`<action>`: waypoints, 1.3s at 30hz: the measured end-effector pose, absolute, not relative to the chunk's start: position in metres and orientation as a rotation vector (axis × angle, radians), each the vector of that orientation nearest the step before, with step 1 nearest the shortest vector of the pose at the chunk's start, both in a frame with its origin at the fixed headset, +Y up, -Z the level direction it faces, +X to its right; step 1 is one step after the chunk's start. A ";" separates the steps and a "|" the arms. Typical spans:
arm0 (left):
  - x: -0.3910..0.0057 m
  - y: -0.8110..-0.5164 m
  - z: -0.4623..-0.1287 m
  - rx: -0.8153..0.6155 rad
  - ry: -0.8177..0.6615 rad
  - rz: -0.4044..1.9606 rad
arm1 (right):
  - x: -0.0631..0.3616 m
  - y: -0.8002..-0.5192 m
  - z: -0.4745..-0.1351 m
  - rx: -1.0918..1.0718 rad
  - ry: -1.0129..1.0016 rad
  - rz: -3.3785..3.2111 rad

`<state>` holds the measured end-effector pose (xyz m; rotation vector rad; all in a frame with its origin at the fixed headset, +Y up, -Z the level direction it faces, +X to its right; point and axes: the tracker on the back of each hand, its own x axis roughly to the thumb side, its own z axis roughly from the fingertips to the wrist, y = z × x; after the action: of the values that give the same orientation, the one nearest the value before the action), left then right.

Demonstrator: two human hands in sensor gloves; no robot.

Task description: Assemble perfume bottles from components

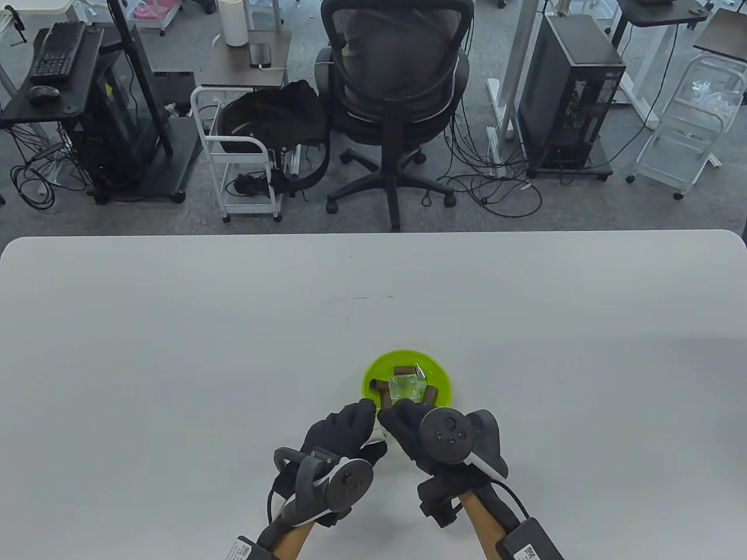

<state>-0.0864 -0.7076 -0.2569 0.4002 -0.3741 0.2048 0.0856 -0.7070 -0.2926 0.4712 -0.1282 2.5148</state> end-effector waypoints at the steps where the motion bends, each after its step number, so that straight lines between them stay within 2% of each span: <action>1: -0.086 -0.708 -0.257 0.395 -0.378 0.205 | 0.083 -0.706 -0.292 0.457 -0.110 2.476; 5: -0.084 -0.707 -0.256 0.394 -0.399 0.228 | 0.086 -0.707 -0.296 0.403 -0.127 2.476; 9: -0.084 -0.708 -0.257 0.396 -0.394 0.218 | 0.094 -0.709 -0.298 0.446 -0.032 2.340; 13: -0.093 -0.707 -0.260 0.386 -0.366 0.248 | 0.096 -0.704 -0.301 0.648 0.258 2.236; 19: -0.089 -0.707 -0.257 0.403 -0.381 0.207 | 0.090 -0.706 -0.297 0.560 0.025 2.547; 21: -0.089 -0.706 -0.257 0.413 -0.377 0.210 | 0.088 -0.708 -0.293 0.463 -0.087 2.508; 30: -0.083 -0.710 -0.258 0.388 -0.412 0.180 | 0.090 -0.713 -0.297 0.360 0.000 2.351; 32: -0.085 -0.709 -0.259 0.389 -0.400 0.181 | 0.092 -0.711 -0.297 0.440 0.011 2.338; 36: -0.095 -0.710 -0.263 0.357 -0.390 0.257 | 0.091 -0.705 -0.295 0.705 0.159 2.401; 37: -0.096 -0.710 -0.263 0.359 -0.393 0.270 | 0.089 -0.704 -0.294 0.723 0.145 2.451; 39: -0.097 -0.710 -0.263 0.363 -0.397 0.276 | 0.085 -0.702 -0.289 0.725 -0.032 2.564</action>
<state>-0.0971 -0.7101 -0.2626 0.3629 -0.3971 0.2755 0.0853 -0.7017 -0.2892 0.7252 -0.0324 2.5637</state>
